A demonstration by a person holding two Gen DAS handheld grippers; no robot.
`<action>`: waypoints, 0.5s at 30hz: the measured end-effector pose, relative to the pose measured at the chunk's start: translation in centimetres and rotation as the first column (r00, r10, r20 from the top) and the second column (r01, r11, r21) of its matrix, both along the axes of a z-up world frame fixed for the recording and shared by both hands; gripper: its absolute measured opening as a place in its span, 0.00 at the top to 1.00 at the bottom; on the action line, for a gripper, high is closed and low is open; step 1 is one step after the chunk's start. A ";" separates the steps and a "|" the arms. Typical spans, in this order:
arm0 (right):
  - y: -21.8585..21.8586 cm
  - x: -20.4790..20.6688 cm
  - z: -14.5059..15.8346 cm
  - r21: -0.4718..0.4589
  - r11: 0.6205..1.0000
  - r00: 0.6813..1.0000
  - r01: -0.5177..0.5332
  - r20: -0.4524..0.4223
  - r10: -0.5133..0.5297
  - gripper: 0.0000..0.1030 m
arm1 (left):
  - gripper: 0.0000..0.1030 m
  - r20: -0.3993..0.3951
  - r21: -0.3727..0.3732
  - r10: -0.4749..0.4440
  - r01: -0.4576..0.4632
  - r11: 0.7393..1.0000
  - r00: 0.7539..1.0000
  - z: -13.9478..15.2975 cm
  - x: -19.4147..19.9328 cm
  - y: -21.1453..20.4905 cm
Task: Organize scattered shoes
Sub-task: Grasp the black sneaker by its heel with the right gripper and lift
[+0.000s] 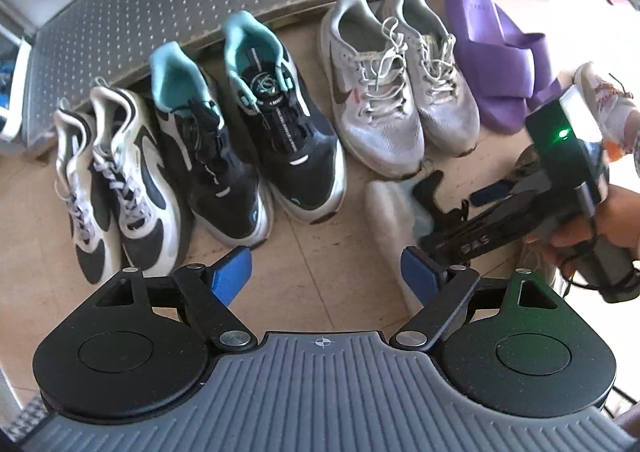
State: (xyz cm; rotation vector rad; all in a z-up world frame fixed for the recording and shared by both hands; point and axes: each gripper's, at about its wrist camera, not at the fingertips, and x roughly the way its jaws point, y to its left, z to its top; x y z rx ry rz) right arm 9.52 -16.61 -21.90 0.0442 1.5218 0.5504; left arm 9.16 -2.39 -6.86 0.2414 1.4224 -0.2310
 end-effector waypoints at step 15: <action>2.8 -2.5 1.6 -0.287 0.955 0.997 0.081 0.040 -0.072 0.26 | 0.16 0.022 0.013 -0.017 0.017 1.000 1.000 0.2 -0.9 -0.3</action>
